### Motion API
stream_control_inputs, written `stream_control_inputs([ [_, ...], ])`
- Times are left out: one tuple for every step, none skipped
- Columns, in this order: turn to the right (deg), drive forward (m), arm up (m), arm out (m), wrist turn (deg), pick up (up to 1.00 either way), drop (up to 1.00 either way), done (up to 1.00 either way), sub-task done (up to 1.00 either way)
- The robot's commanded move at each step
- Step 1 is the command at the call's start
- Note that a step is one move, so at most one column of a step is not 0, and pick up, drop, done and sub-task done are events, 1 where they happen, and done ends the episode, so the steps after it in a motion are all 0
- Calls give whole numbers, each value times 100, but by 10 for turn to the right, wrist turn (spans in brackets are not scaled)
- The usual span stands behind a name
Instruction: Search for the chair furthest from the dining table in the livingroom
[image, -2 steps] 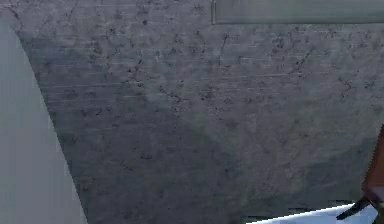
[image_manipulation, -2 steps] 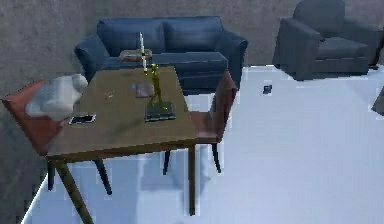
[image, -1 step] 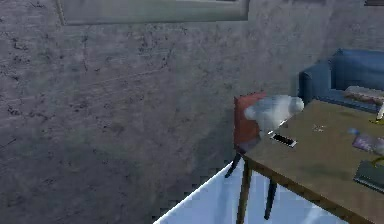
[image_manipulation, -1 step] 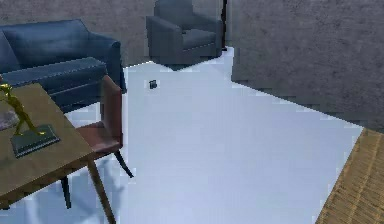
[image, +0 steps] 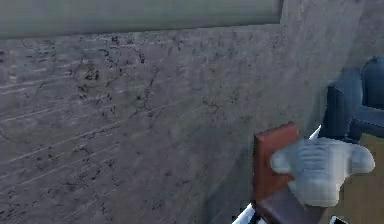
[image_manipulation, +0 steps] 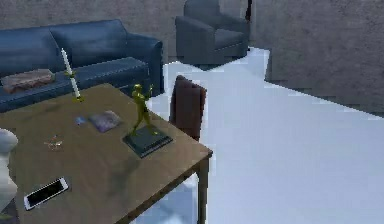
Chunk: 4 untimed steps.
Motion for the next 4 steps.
stream_control_inputs([
  [450, 0, 0, 0, 0, 0, 0, 0, 0],
  [450, 0, 0, 0, 0, 0, 0, 0, 0],
  [450, 0, 0, 0, 0, 0, 0, 0, 0],
  [210, 0, 0, 0, 0, 0, 0, 0, 0],
])
